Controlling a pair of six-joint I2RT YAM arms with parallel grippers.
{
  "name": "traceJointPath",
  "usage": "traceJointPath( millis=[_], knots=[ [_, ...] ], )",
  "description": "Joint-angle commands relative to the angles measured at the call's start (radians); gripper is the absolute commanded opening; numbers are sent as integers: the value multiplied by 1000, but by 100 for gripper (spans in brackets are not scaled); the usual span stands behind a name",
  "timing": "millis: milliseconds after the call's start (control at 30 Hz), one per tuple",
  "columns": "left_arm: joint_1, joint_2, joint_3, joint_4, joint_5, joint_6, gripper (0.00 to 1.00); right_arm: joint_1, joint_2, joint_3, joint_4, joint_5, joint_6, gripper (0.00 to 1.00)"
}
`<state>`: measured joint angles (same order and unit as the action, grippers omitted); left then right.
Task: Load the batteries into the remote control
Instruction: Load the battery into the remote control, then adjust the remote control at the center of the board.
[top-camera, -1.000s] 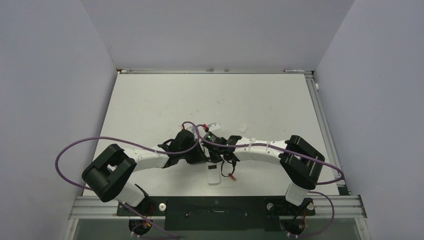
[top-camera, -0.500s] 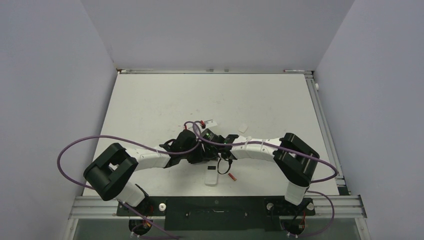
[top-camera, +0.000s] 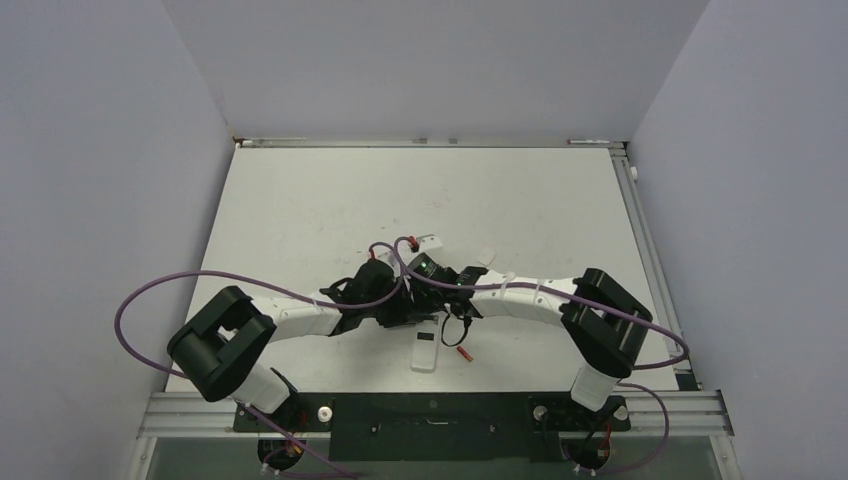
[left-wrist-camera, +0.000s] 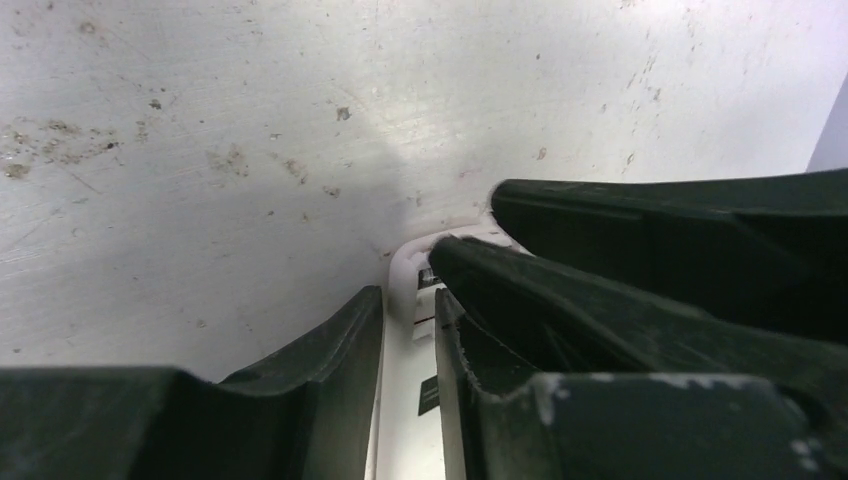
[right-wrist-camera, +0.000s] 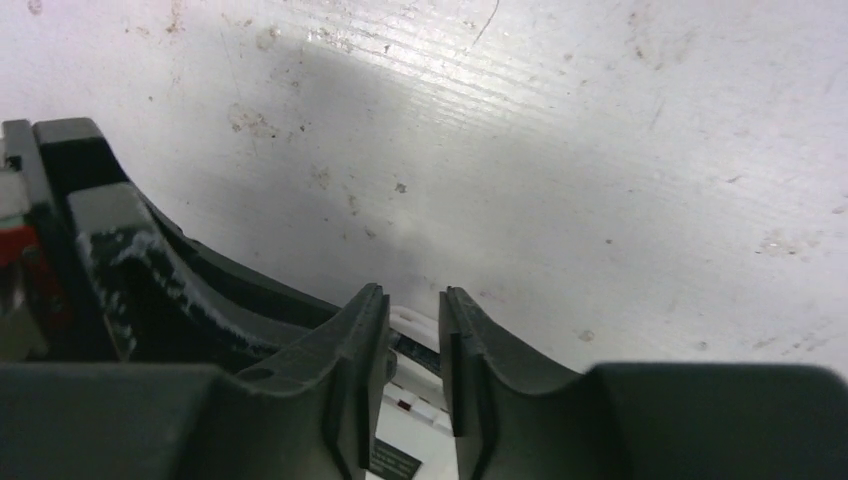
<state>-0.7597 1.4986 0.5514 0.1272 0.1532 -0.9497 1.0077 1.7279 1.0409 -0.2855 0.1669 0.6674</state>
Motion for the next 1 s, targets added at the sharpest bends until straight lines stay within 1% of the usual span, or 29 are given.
traceJointPath(
  millis=[0,100,133,233,267,333,433,533,600,700,867,967],
  knots=[
    [-12,-7,14,-73,-26,14,27,-6,-131,-41,10,17,-2,30],
    [-2,-36,17,-79,-15,23,36,-20,-220,-95,-4,25,-10,36],
    [4,-48,19,-85,-11,28,38,-23,-249,-123,-8,24,-15,37],
    [10,-95,27,-124,-3,48,41,-24,-333,-188,-19,15,-23,38],
    [10,-114,28,-171,-3,55,42,-25,-359,-214,-20,7,-21,38],
    [7,-148,23,-211,7,65,42,-24,-411,-263,-21,-20,-19,37],
    [-4,-199,4,-280,17,69,43,-5,-484,-329,-10,-81,-22,32],
    [-13,-279,-37,-334,16,59,44,51,-540,-378,7,-112,-16,23],
    [-15,-342,-69,-368,14,44,44,102,-547,-397,15,-117,-1,18],
    [-15,-440,-101,-434,-10,27,45,157,-514,-421,26,-95,33,9],
    [-10,-589,-125,-537,-82,4,49,200,-402,-447,105,-83,72,8],
    [-3,-649,-132,-573,-89,-6,52,211,-313,-424,174,-98,69,8]
  ],
)
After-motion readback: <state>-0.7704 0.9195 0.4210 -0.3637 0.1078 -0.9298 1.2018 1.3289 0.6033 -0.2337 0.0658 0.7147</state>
